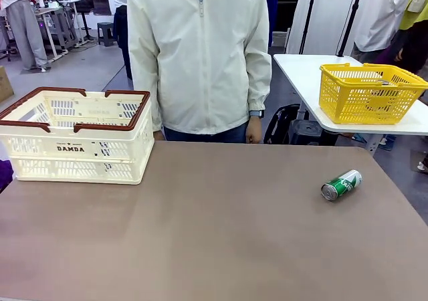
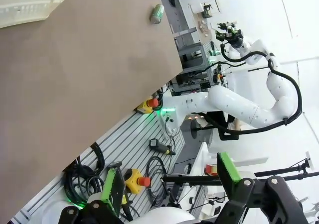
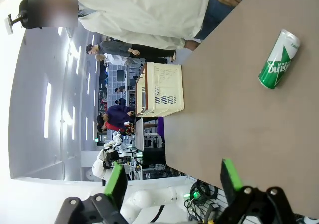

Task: Place the drinks into the Shopping basket.
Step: Pick up one drink and place it into the Shopping basket.

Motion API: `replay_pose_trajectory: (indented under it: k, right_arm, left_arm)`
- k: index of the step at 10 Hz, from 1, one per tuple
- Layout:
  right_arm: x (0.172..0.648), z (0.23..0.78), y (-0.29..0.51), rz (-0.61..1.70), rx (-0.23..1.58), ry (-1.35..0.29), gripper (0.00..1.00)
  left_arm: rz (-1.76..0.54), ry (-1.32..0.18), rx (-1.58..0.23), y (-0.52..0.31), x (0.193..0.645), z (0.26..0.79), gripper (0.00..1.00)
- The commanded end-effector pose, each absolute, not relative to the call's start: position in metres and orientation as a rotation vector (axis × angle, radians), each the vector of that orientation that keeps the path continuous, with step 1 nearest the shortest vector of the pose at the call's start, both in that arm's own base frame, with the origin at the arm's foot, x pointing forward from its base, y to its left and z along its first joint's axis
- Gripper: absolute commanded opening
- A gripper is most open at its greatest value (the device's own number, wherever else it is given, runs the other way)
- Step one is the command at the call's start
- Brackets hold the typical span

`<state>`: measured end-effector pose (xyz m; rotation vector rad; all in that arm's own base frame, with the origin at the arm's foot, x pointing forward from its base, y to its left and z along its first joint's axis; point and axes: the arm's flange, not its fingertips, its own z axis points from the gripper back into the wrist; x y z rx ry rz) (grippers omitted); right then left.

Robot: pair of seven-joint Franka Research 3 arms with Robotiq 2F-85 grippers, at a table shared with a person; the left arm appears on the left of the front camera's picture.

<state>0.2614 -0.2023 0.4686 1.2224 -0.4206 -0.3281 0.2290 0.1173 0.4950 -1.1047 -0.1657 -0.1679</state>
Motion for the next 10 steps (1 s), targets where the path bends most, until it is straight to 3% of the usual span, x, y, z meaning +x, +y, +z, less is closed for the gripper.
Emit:
replay_pose_trajectory:
  k: [1,2,4,6,7,9,10]
  right_arm:
    - [0.262,0.473,-0.200,-0.336,1.232,-0.411,1.00]
    - [0.261,0.469,-0.202,-0.328,1.222,-0.421,1.00]
    - [0.306,0.483,-0.150,-0.113,0.676,-0.254,1.00]
    - [0.348,0.475,-0.120,-0.110,0.240,-0.208,1.00]
    - [0.355,0.468,-0.108,-0.050,0.128,-0.203,1.00]
    - [0.353,0.459,-0.098,-0.034,0.067,-0.258,1.00]
    - [0.360,0.476,-0.095,-0.064,0.327,-0.295,1.00]
  left_arm:
    - [-0.182,-0.177,-1.130,0.116,0.229,0.493,1.00]
    - [-0.182,-0.177,-1.130,0.116,0.229,0.493,1.00]
    - [-0.182,-0.177,-1.130,0.116,0.229,0.493,1.00]
    - [-0.182,-0.177,-1.130,0.116,0.229,0.493,1.00]
    - [-0.182,-0.177,-1.130,0.116,0.229,0.493,1.00]
    - [-0.182,-0.177,-1.130,0.116,0.229,0.493,1.00]
    - [-0.182,-0.177,-1.130,0.116,0.229,0.493,1.00]
